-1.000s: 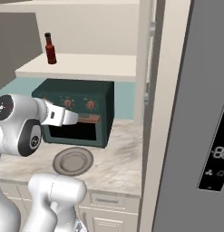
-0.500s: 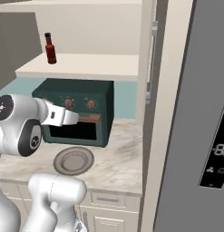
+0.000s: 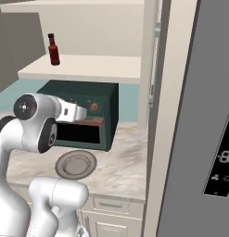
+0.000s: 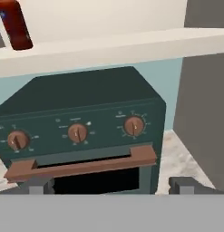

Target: Move the hot dog bun to the plate on the dining table and place the condiment next to that plate. Then navigate to the fridge and take the sausage and place it on the plate as well.

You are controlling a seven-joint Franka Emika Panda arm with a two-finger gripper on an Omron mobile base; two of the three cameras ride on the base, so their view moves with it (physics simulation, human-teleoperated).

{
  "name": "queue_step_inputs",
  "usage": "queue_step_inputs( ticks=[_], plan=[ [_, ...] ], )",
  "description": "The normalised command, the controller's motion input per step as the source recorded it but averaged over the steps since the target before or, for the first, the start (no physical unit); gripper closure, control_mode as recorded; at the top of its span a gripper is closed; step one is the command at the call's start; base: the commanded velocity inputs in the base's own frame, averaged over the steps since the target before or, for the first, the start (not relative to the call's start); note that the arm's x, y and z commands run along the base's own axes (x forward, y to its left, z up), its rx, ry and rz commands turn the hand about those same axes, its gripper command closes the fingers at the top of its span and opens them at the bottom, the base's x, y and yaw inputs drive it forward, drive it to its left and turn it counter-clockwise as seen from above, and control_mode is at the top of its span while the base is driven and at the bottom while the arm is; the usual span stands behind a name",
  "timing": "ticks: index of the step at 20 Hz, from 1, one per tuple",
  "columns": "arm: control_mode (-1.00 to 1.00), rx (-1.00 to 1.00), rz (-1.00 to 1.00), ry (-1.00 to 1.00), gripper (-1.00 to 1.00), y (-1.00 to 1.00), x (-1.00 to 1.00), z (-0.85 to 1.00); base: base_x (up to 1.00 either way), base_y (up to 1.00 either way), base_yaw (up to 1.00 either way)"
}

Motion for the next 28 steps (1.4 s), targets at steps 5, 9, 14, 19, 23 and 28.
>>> queue_step_inputs(
  ticks=[5,9,14,19,23,28],
  plan=[
    [-1.00,0.02,0.25,-0.27,-1.00,0.35,0.40,0.17,0.00,0.00,0.00],
    [-1.00,-0.03,0.02,-0.29,-1.00,0.60,0.00,0.46,0.00,0.00,0.00],
    [-1.00,-0.08,0.00,-0.27,-1.00,0.57,0.00,0.53,0.00,0.00,0.00],
    [-1.00,0.00,-0.01,-0.02,-1.00,0.14,0.17,0.47,0.00,0.00,0.00],
    [-1.00,0.00,-0.02,0.03,-1.00,0.18,0.26,0.15,0.00,0.00,0.00],
    [-1.00,0.00,-0.01,0.04,-1.00,0.26,0.17,0.02,0.00,0.00,0.00]
  ],
)
